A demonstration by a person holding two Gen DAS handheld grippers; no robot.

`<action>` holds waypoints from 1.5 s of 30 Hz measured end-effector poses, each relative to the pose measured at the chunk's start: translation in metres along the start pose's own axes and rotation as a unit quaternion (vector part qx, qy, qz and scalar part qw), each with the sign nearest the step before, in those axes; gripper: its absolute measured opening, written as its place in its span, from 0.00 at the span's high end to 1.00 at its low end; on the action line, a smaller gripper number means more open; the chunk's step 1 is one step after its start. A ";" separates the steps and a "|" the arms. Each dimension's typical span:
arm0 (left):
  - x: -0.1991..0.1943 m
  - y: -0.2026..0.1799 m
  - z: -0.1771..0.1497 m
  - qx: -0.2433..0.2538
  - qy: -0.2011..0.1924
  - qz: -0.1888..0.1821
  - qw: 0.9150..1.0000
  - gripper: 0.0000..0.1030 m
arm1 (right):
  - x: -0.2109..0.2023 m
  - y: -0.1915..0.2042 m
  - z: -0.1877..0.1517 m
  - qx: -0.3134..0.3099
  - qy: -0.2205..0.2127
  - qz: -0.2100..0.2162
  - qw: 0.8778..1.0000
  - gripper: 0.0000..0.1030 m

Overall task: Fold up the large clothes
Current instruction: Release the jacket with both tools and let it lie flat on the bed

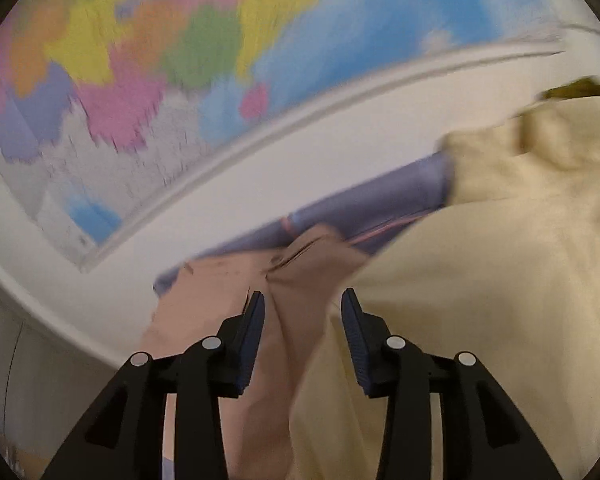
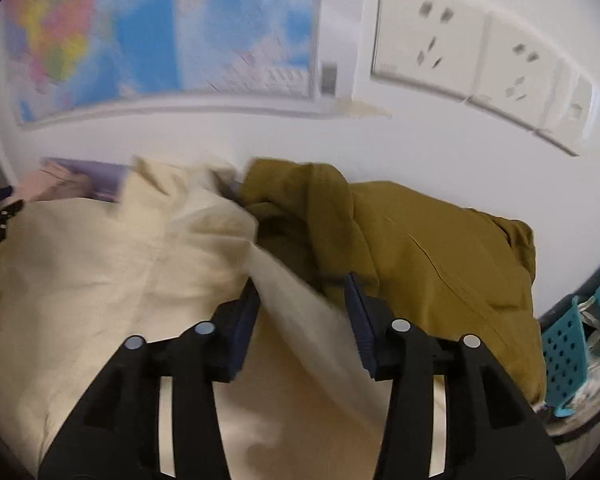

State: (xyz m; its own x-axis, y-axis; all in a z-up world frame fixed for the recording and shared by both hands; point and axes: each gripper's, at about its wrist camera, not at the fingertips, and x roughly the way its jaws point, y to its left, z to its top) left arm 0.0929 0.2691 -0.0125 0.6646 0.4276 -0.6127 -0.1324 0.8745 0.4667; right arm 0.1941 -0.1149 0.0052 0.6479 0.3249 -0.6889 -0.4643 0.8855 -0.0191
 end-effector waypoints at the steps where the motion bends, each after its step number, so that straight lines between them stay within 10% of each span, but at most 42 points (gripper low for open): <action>1: -0.026 0.000 -0.008 0.003 -0.025 -0.020 0.999 0.56 | -0.026 -0.002 -0.014 0.000 -0.023 0.003 1.000 0.51; 8: -0.155 -0.042 -0.086 0.037 -0.101 -0.226 0.968 0.34 | -0.147 0.016 -0.157 -0.046 -0.047 0.053 0.996 0.38; 18: -0.203 -0.153 -0.122 0.132 -0.103 -0.369 0.914 0.33 | -0.135 0.076 -0.290 -0.059 0.017 0.049 0.997 0.38; 21: -0.197 -0.163 -0.120 0.125 -0.090 -0.374 0.914 0.33 | -0.121 0.077 -0.277 -0.023 -0.030 0.050 0.998 0.45; 24: -0.189 -0.166 -0.122 0.108 -0.076 -0.360 0.923 0.33 | -0.125 0.064 -0.267 0.029 -0.044 0.109 0.993 0.89; 27: -0.175 -0.158 -0.124 0.086 -0.056 -0.332 0.938 0.33 | -0.160 0.050 -0.261 0.029 -0.037 0.132 0.990 0.94; 32: -0.142 -0.127 -0.123 0.028 -0.019 -0.301 0.953 0.33 | -0.239 0.018 -0.268 0.024 -0.022 0.135 0.990 0.95; 39: -0.141 -0.115 -0.131 0.026 -0.011 -0.286 0.958 0.33 | -0.207 0.027 -0.296 0.016 0.111 0.087 0.990 0.78; 45: -0.159 -0.085 -0.147 0.001 -0.031 -0.292 0.956 0.30 | -0.250 0.031 -0.262 0.029 -0.022 0.127 0.991 0.56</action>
State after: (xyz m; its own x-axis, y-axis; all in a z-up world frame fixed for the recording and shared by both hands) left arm -0.1098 0.1605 -0.0489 0.6672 -0.1480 -0.7300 0.2759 0.9595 0.0577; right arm -0.1403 -0.2558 -0.0126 0.5407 0.5537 -0.6332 -0.5813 0.7901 0.1945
